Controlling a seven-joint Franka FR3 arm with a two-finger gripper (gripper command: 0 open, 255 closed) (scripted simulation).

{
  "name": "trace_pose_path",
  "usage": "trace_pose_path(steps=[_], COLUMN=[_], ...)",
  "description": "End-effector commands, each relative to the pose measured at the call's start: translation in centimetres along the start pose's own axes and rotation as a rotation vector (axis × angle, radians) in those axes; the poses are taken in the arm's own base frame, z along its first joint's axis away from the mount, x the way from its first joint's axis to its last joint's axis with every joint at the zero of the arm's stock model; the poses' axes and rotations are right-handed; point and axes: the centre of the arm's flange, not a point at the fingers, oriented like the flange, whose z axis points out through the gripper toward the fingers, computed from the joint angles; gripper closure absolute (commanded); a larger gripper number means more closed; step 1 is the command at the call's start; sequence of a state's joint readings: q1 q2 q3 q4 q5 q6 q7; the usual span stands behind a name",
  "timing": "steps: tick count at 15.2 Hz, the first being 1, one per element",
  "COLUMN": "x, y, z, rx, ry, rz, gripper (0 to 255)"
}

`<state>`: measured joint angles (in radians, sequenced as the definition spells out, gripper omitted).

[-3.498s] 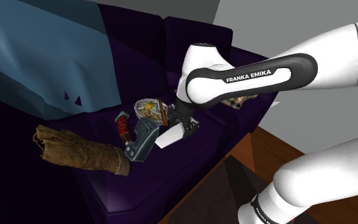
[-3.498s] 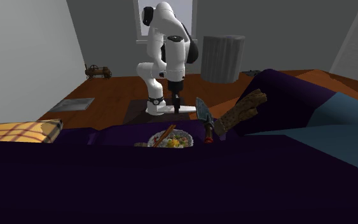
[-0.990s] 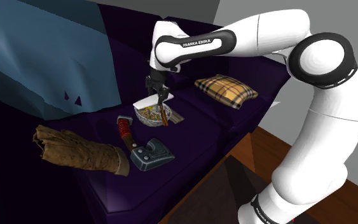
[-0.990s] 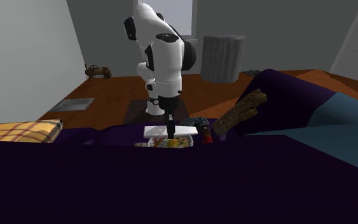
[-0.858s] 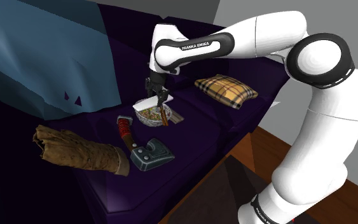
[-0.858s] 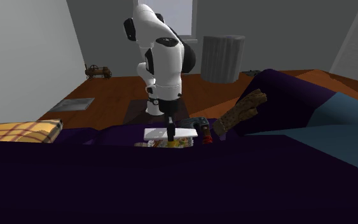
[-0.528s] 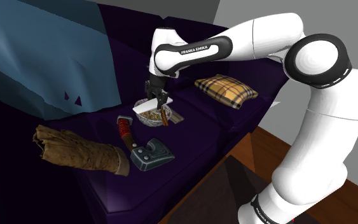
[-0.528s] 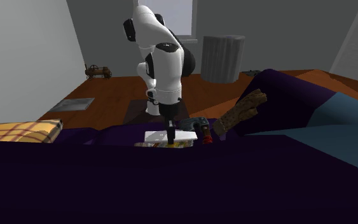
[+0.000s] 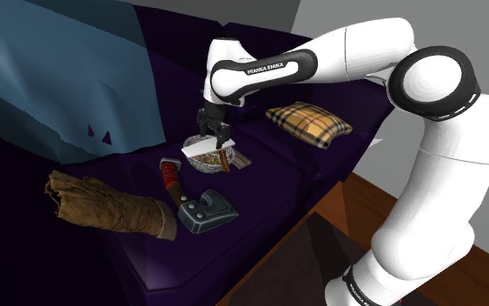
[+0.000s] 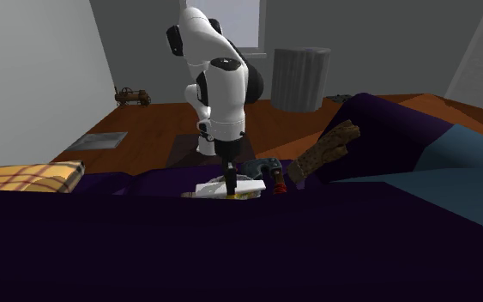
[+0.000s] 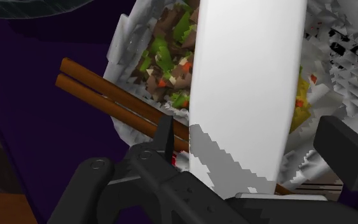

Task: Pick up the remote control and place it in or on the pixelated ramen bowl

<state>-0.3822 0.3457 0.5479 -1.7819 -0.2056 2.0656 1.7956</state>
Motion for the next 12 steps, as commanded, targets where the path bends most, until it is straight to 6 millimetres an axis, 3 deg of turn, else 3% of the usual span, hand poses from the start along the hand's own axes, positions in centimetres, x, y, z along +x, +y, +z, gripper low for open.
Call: trace_pose_path(steps=[1,2,6,12], x=[0.0,0.0,0.0,0.0], y=[0.0,0.0,0.0,0.0], z=[0.0,0.0,-5.0,-5.0], rx=[0.0,0.0,0.0,0.0], ry=[0.0,0.0,0.0,0.0], rz=[0.0,0.0,0.0,0.0], gripper=[0,0,0,0])
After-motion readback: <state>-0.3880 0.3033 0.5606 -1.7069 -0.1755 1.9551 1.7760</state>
